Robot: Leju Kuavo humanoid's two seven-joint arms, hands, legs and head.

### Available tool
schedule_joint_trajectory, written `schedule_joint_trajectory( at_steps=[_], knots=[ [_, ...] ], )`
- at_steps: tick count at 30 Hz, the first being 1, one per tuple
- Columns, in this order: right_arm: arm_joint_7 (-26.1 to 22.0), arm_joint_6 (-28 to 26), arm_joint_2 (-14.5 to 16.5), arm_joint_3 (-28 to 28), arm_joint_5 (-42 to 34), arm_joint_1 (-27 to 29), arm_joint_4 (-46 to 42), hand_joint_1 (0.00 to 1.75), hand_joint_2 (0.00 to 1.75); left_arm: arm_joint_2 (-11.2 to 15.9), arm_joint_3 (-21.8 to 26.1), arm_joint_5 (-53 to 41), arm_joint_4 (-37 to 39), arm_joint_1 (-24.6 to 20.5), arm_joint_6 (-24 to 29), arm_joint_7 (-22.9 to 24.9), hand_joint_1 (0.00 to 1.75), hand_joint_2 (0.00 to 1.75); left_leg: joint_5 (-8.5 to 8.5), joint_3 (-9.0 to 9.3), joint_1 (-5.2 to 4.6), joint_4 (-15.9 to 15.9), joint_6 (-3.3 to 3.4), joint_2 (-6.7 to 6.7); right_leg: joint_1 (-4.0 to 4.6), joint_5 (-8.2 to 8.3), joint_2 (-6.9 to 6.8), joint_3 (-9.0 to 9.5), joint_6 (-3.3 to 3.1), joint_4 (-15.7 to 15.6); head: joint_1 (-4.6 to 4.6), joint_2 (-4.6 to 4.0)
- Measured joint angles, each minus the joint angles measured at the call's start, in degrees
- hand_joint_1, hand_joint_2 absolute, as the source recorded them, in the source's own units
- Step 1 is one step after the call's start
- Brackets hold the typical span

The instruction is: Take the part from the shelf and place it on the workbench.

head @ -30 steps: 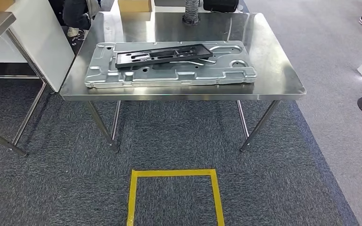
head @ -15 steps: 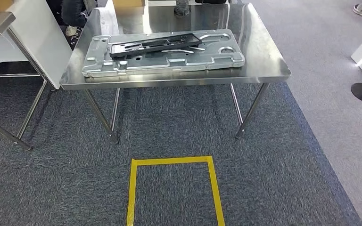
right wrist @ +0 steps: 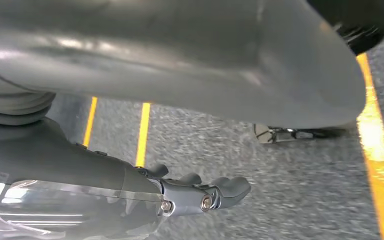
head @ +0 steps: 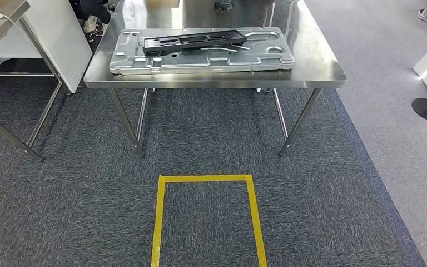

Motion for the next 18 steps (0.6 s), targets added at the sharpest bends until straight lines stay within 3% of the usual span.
schedule_joint_trajectory(
  at_steps=[2,3,4,6,8,12,14,16,18],
  knots=[
    [0.44,0.00,-0.03,-0.68,-0.25,0.03,0.03,0.00,0.00,0.00,0.14,-0.10,0.00,0.02,0.37,0.75,0.00,0.00,0.44,-0.80,-0.06,0.21,0.01,0.02,-0.20,-3.32,0.05,-2.47,0.36,7.03,0.11,0.00],
    [0.58,0.03,-0.05,-0.99,-0.34,0.05,0.03,0.00,0.00,0.00,0.23,-0.12,0.00,0.03,0.49,1.01,0.00,0.00,0.59,-1.10,-0.07,0.34,-0.07,0.01,-0.28,-3.47,0.05,-2.45,0.43,8.08,0.11,0.00],
    [0.69,0.05,-0.08,-1.26,-0.39,0.06,0.03,0.00,0.00,0.00,0.33,-0.12,0.00,0.03,0.55,1.15,0.00,0.00,0.70,-1.26,-0.06,0.46,-0.16,-0.01,-0.34,-2.53,0.05,-1.22,0.40,6.68,0.12,0.00],
    [0.77,0.05,-0.13,-1.69,-0.43,0.05,0.03,0.00,0.00,-0.02,0.44,-0.12,0.00,0.00,0.58,1.23,0.00,0.00,0.78,-1.32,-0.05,0.62,-0.36,-0.05,-0.36,0.84,0.05,3.60,0.02,-1.31,0.11,0.01],
    [0.83,0.07,-0.19,-1.91,-0.44,0.02,0.04,0.00,0.00,-0.05,0.55,-0.11,0.00,-0.12,0.59,1.26,0.00,0.00,0.81,-1.57,-0.22,0.88,-0.82,-0.06,-0.11,2.57,0.04,6.98,-0.62,-7.78,0.08,0.01],
    [1.51,0.03,-0.26,-2.55,-0.68,-0.04,0.05,0.00,1.75,-0.16,0.99,-0.08,0.00,-0.33,0.67,1.85,0.00,0.00,0.59,-2.10,-0.31,1.23,-2.06,-0.06,-0.02,2.60,-0.02,7.41,-1.79,-9.58,0.02,0.00],
    [1.74,0.03,-0.31,-2.86,-0.67,-0.05,0.05,0.00,1.75,-0.31,1.19,-0.02,0.00,-0.36,0.68,2.07,0.00,0.00,-1.72,-3.63,-0.23,4.73,-2.54,-0.20,-0.24,2.91,-0.15,7.55,-2.47,-10.14,-0.02,0.00],
    [1.89,0.12,-0.44,-3.01,-0.56,-0.06,0.05,0.00,1.75,-0.41,1.40,0.01,0.00,-0.29,0.68,2.05,0.00,0.87,-5.50,-7.34,-0.06,12.70,-2.89,-0.27,-0.10,2.99,-0.21,7.43,-2.85,-10.16,-0.04,0.01],
    [1.97,0.24,-0.53,-3.11,-0.39,-0.05,0.05,0.00,1.75,-0.45,1.53,-0.04,0.00,-0.18,0.67,2.01,0.00,1.75,-7.37,-10.06,0.13,18.33,-3.23,-0.28,0.00,2.97,-0.20,7.34,-2.99,-10.03,-0.03,0.01]
  ],
)
